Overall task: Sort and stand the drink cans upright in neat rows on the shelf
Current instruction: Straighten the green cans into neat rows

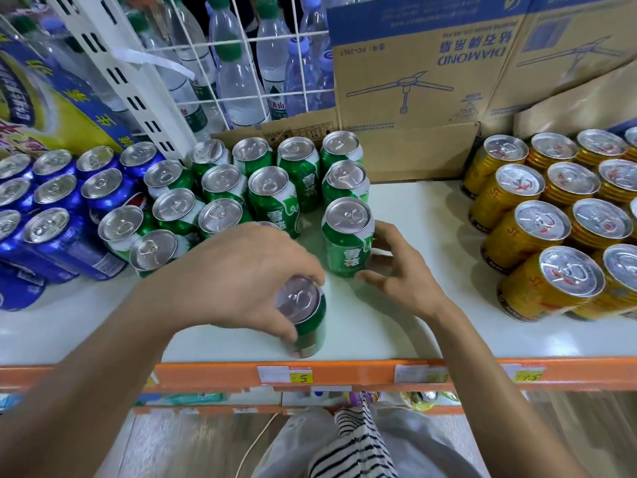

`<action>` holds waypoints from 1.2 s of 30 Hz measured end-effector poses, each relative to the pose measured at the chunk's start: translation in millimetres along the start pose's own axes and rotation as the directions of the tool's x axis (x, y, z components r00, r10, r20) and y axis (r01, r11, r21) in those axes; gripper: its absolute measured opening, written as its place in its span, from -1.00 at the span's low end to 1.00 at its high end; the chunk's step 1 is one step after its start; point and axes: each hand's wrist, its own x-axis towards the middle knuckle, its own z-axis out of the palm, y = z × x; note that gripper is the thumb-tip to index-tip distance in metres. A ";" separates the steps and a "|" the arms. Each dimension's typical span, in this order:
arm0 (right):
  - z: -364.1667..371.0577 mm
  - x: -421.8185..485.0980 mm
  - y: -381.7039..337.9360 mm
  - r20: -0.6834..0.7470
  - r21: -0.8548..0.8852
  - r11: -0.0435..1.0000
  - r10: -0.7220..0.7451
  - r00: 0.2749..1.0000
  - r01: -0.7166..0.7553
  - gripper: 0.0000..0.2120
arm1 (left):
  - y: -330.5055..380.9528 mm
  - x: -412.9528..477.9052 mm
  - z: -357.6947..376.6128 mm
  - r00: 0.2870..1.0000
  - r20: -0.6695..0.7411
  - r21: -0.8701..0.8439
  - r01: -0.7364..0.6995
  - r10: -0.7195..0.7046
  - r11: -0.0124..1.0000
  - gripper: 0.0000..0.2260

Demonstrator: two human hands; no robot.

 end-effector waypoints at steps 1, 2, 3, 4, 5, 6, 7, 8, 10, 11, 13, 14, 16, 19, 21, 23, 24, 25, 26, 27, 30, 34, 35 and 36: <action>0.4 0.3 0.1 -0.005 0.016 1.000 0.001 1.000 0.000 -0.37 | 1.4 2.6 0.9 0.999 -0.049 -0.036 -0.001 -0.001 0.999 -0.46; 1.1 0.7 0.5 -0.009 0.030 1.000 -0.001 1.000 0.001 -0.37 | 3.0 7.0 3.3 0.996 -0.089 -0.063 -0.009 0.003 0.998 -0.47; 2.1 1.3 0.9 -0.013 0.038 0.999 -0.002 1.000 0.002 -0.39 | 5.3 11.5 5.9 0.992 -0.129 -0.082 -0.019 0.008 0.996 -0.48; 3.0 1.6 1.1 -0.017 0.046 0.999 0.002 1.000 -0.002 -0.40 | 9.1 16.5 6.4 0.987 -0.160 -0.092 -0.022 0.007 0.996 -0.49; 3.5 1.3 0.8 -0.020 0.059 0.998 0.013 1.000 -0.011 -0.42 | 12.3 21.5 6.6 0.983 -0.183 -0.101 -0.019 0.000 0.995 -0.50; 3.7 1.2 1.0 -0.021 0.071 0.997 0.020 1.000 -0.019 -0.43 | 15.3 26.6 6.8 0.981 -0.195 -0.106 -0.009 -0.012 0.994 -0.50; 3.4 1.1 1.6 -0.024 0.073 0.997 0.022 0.999 -0.020 -0.44 | 18.7 31.0 6.9 0.979 -0.202 -0.112 0.006 -0.029 0.994 -0.49; 2.8 1.1 2.4 -0.023 0.066 0.998 0.019 1.000 -0.017 -0.45 | 21.6 34.7 7.6 0.979 -0.198 -0.121 0.024 -0.048 0.992 -0.48; 0.7 0.6 2.9 -0.004 0.061 0.998 0.011 1.000 -0.011 -0.45 | 26.5 39.7 8.7 0.979 -0.190 -0.128 0.055 -0.079 0.990 -0.46; -0.6 0.5 2.9 0.008 0.060 0.998 0.011 1.000 -0.011 -0.46 | 28.5 41.2 8.7 0.978 -0.188 -0.131 0.067 -0.091 0.989 -0.45; -2.3 0.5 3.1 0.021 0.056 0.998 0.015 1.000 -0.016 -0.47 | 28.8 43.5 9.2 0.976 -0.183 -0.139 0.097 -0.122 0.985 -0.44; -2.9 0.4 3.5 0.024 0.051 0.999 0.015 1.000 -0.016 -0.47 | 28.1 44.2 9.5 0.975 -0.177 -0.142 0.111 -0.136 0.984 -0.43; -4.3 0.3 3.1 0.031 0.040 0.999 0.011 0.999 -0.013 -0.46 | 27.2 44.9 11.0 0.974 -0.166 -0.143 0.132 -0.156 0.981 -0.43; -6.8 0.9 0.8 0.040 0.018 1.000 -0.005 0.999 0.004 -0.47 | 29.1 45.1 16.4 0.956 -0.214 -0.212 0.158 -0.203 0.964 -0.42; -7.7 2.0 -0.7 0.044 0.013 1.000 -0.008 0.999 0.007 -0.51 | 32.5 45.3 19.0 0.928 -0.272 -0.294 0.173 -0.256 0.940 -0.43; -8.3 2.5 -2.1 0.052 0.009 1.000 -0.007 0.999 0.007 -0.52 | 37.5 45.9 20.9 0.900 -0.312 -0.332 0.195 -0.303 0.923 -0.45; -8.7 2.6 -2.7 0.056 0.010 1.000 -0.010 0.998 0.009 -0.52 | 39.0 45.9 22.5 0.889 -0.323 -0.345 0.209 -0.325 0.915 -0.45; -9.4 2.9 -2.4 0.062 0.011 1.000 -0.015 0.998 0.014 -0.52 | 40.5 45.8 23.8 0.879 -0.329 -0.360 0.221 -0.345 0.906 -0.44; -9.8 3.0 -2.4 0.069 0.015 1.000 -0.020 0.997 0.019 -0.52 | 41.4 45.4 25.0 0.873 -0.324 -0.377 0.235 -0.365 0.896 -0.44; -10.2 2.6 -2.6 0.074 0.017 1.000 -0.025 0.997 0.023 -0.52 | 41.9 45.0 26.7 0.871 -0.315 -0.392 0.242 -0.376 0.888 -0.44; -12.4 2.0 -4.2 0.039 -0.021 0.999 -0.043 0.998 0.044 -0.58 | 41.6 41.4 29.7 0.873 -0.299 -0.416 0.243 -0.384 0.876 -0.43; -20.2 8.7 -17.1 -0.164 -0.136 0.983 -0.147 0.975 0.126 -0.58 | 34.0 34.7 16.8 0.819 -0.375 -0.509 0.210 -0.434 0.835 -0.56; -23.7 13.1 -25.4 -0.206 -0.145 0.978 -0.176 0.963 0.148 -0.61 | 26.5 35.0 10.8 0.786 -0.426 -0.490 0.215 -0.448 0.844 -0.61; -26.9 18.5 -35.3 -0.238 -0.160 0.973 -0.203 0.950 0.168 -0.65 | 16.4 36.4 4.6 0.762 -0.462 -0.454 0.236 -0.454 0.859 -0.66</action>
